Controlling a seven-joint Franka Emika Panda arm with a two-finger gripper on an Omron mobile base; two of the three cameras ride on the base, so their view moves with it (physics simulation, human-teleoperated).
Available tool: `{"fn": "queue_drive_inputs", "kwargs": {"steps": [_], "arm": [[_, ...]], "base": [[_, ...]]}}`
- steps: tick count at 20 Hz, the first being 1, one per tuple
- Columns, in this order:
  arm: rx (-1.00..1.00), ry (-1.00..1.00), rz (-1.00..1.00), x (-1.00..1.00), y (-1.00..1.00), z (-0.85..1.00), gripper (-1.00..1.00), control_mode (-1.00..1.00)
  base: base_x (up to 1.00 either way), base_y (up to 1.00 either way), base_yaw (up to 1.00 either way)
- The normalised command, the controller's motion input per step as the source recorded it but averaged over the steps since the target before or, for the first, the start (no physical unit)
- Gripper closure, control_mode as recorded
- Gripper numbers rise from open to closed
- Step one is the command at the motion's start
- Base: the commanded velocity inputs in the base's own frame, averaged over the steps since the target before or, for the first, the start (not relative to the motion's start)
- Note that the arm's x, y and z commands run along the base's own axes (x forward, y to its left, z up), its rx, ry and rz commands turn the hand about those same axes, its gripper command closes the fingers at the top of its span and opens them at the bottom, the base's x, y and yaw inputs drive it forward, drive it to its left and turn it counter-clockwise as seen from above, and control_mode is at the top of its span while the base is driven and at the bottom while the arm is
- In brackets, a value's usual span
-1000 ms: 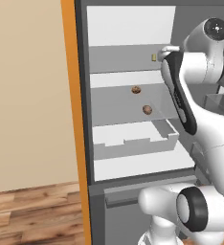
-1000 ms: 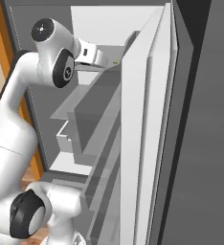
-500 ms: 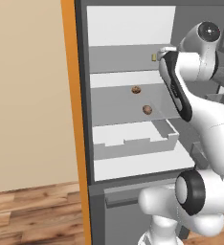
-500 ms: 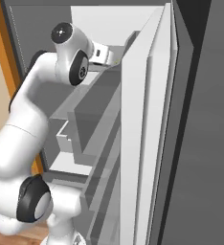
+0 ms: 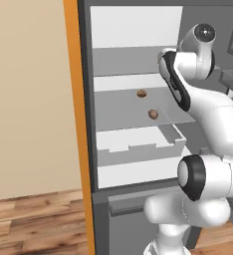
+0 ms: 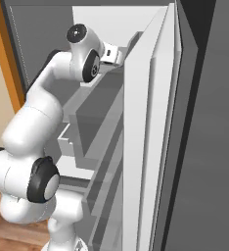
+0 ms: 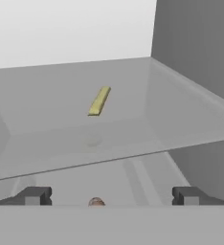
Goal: Pick the egg and butter from the fridge and place them by the bowl for mixing.
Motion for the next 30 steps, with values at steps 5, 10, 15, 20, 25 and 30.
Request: {"fn": "queue_drive_inputs", "kwargs": {"steps": [5,10,15,20,25,30], "arm": [[0.0,0.05,0.0,0.63,0.0,-0.04,-1.0,-1.0],[0.0,0.06,0.0,0.66,-0.02,-0.13,-1.0,-1.0],[0.0,0.06,0.0,0.71,-0.07,-0.1,-1.0,-1.0],[0.0,0.02,0.0,0.59,-0.1,-0.08,-1.0,-1.0],[0.0,0.01,0.0,0.6,-0.19,-0.04,-1.0,-1.0],[0.0,0.02,0.0,0.61,-0.19,-0.09,-1.0,-1.0]], "base": [[0.0,0.0,0.0],[0.0,0.0,0.0],[0.0,0.0,0.0],[0.0,0.0,0.0],[0.0,0.0,0.0],[0.0,0.0,0.0]]}}
